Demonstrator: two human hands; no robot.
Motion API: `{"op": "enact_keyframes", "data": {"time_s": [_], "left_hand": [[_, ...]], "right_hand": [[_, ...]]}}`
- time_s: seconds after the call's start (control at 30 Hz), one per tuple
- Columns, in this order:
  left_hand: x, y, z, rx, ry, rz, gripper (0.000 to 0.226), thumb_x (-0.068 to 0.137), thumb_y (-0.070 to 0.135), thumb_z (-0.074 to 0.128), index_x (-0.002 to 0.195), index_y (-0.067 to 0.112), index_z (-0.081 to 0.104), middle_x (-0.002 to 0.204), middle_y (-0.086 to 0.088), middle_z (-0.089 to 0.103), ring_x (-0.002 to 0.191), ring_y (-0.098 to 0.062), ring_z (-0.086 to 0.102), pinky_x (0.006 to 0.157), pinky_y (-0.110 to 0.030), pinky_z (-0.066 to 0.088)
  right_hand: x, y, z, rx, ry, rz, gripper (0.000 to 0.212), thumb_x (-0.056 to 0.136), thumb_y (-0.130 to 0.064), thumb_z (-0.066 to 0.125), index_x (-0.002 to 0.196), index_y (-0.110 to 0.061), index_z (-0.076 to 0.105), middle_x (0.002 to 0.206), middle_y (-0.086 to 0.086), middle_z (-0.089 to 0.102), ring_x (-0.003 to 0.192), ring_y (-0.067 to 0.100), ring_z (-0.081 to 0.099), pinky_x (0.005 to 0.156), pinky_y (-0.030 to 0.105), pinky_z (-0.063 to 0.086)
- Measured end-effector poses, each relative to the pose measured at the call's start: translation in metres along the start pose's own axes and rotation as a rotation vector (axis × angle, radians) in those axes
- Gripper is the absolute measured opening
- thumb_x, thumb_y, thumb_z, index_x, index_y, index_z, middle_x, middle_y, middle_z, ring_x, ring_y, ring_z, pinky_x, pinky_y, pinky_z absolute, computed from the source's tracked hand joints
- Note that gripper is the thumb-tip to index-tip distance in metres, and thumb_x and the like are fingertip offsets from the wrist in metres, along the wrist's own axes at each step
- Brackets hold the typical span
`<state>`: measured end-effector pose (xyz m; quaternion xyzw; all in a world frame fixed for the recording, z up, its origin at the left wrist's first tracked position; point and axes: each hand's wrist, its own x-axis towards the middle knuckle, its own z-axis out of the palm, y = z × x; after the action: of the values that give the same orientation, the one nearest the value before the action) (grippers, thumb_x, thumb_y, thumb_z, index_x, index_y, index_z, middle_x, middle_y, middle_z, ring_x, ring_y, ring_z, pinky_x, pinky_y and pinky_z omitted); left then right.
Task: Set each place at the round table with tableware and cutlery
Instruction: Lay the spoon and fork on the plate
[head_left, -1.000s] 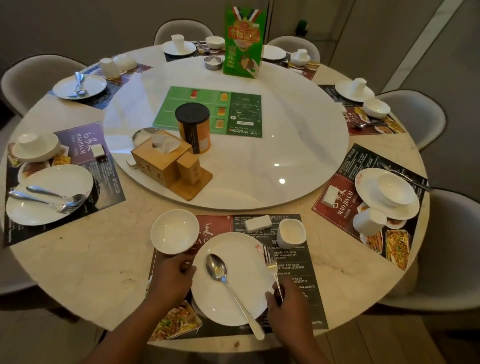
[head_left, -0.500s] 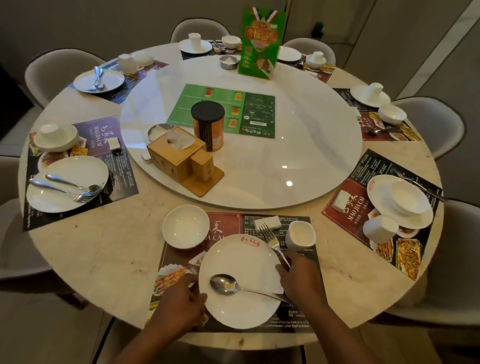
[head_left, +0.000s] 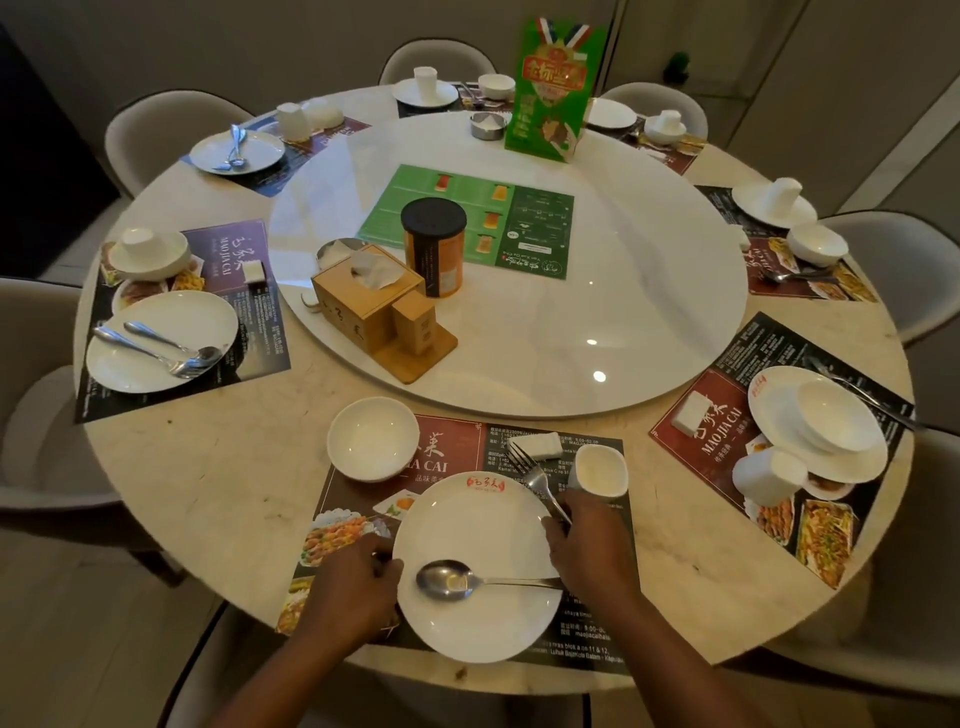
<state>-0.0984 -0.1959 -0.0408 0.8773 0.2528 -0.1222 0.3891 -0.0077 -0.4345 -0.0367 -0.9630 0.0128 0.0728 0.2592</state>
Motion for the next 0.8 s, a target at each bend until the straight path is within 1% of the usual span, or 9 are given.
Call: {"op": "enact_keyframes", "data": {"time_s": [0.07,0.17,0.27,0.37,0.43,0.5,0.57,0.7,0.8], "left_hand": [[0.001,0.002,0.001,-0.002,0.037,-0.001,0.019,0.091,0.026,0.064,0.11,0.026,0.066,0.085,0.013,0.062,0.073,0.001,0.056,0.058,-0.013,0.038],[0.004,0.004,0.0,-0.003,0.053,0.021,0.022,0.091,0.024,0.063,0.113,0.027,0.067,0.101,0.007,0.071,0.074,0.003,0.054,0.06,-0.009,0.035],[0.008,0.007,-0.001,-0.009,0.039,0.044,0.026,0.091,0.021,0.062,0.115,0.031,0.067,0.106,0.009,0.07,0.078,0.002,0.055,0.064,-0.01,0.036],[0.011,0.008,-0.002,-0.02,0.016,0.049,0.026,0.091,0.018,0.062,0.109,0.035,0.068,0.097,0.015,0.067,0.083,-0.001,0.059,0.067,-0.015,0.041],[0.011,0.007,-0.001,-0.025,0.012,0.063,0.027,0.089,0.018,0.063,0.102,0.041,0.066,0.09,0.02,0.064,0.084,-0.002,0.061,0.067,-0.015,0.043],[0.011,0.006,0.0,-0.041,0.011,0.07,0.026,0.089,0.018,0.064,0.101,0.041,0.064,0.089,0.022,0.063,0.085,-0.001,0.062,0.065,-0.014,0.043],[0.01,0.005,0.002,-0.056,0.013,0.071,0.026,0.089,0.017,0.064,0.105,0.038,0.064,0.09,0.022,0.061,0.083,-0.001,0.06,0.065,-0.012,0.042],[0.012,0.004,0.003,-0.044,0.043,0.06,0.027,0.091,0.016,0.062,0.115,0.029,0.066,0.105,0.01,0.068,0.084,-0.003,0.06,0.068,-0.013,0.044],[0.016,0.001,-0.001,-0.005,0.109,0.072,0.02,0.092,0.027,0.061,0.111,0.03,0.066,0.104,0.006,0.073,0.081,-0.003,0.063,0.071,-0.019,0.051]], "right_hand": [[-0.004,0.0,-0.004,0.016,-0.044,-0.027,0.015,0.086,-0.028,0.074,0.098,-0.026,0.065,0.087,-0.01,0.067,0.077,0.007,0.06,0.065,0.023,0.05],[-0.014,-0.004,-0.008,-0.005,-0.234,-0.099,0.014,0.087,-0.028,0.073,0.093,-0.029,0.06,0.089,-0.012,0.062,0.081,0.006,0.058,0.064,0.021,0.047],[-0.023,-0.004,-0.004,-0.093,-0.37,-0.203,0.015,0.086,-0.032,0.071,0.095,-0.03,0.06,0.098,-0.007,0.065,0.089,0.01,0.06,0.074,0.026,0.054],[-0.025,-0.004,0.001,-0.14,-0.416,-0.22,0.017,0.087,-0.033,0.069,0.1,-0.029,0.059,0.101,-0.006,0.068,0.092,0.014,0.062,0.079,0.031,0.056],[-0.024,-0.004,0.003,-0.152,-0.406,-0.236,0.015,0.088,-0.033,0.068,0.098,-0.029,0.057,0.099,-0.005,0.068,0.091,0.015,0.062,0.077,0.032,0.055],[-0.023,-0.006,0.003,-0.152,-0.405,-0.235,0.014,0.088,-0.032,0.067,0.096,-0.029,0.056,0.099,-0.005,0.068,0.091,0.016,0.061,0.073,0.028,0.052],[-0.022,-0.007,0.003,-0.133,-0.408,-0.21,0.011,0.088,-0.031,0.067,0.093,-0.029,0.057,0.097,-0.005,0.067,0.09,0.016,0.061,0.072,0.028,0.051],[-0.02,-0.009,0.003,-0.012,-0.387,-0.056,0.015,0.082,-0.029,0.075,0.083,-0.024,0.061,0.087,-0.004,0.068,0.082,0.012,0.061,0.074,0.038,0.056],[-0.024,-0.016,0.004,0.139,-0.353,0.122,0.02,0.079,-0.025,0.081,0.08,-0.023,0.061,0.08,-0.004,0.068,0.078,0.01,0.062,0.068,0.031,0.052]]}}
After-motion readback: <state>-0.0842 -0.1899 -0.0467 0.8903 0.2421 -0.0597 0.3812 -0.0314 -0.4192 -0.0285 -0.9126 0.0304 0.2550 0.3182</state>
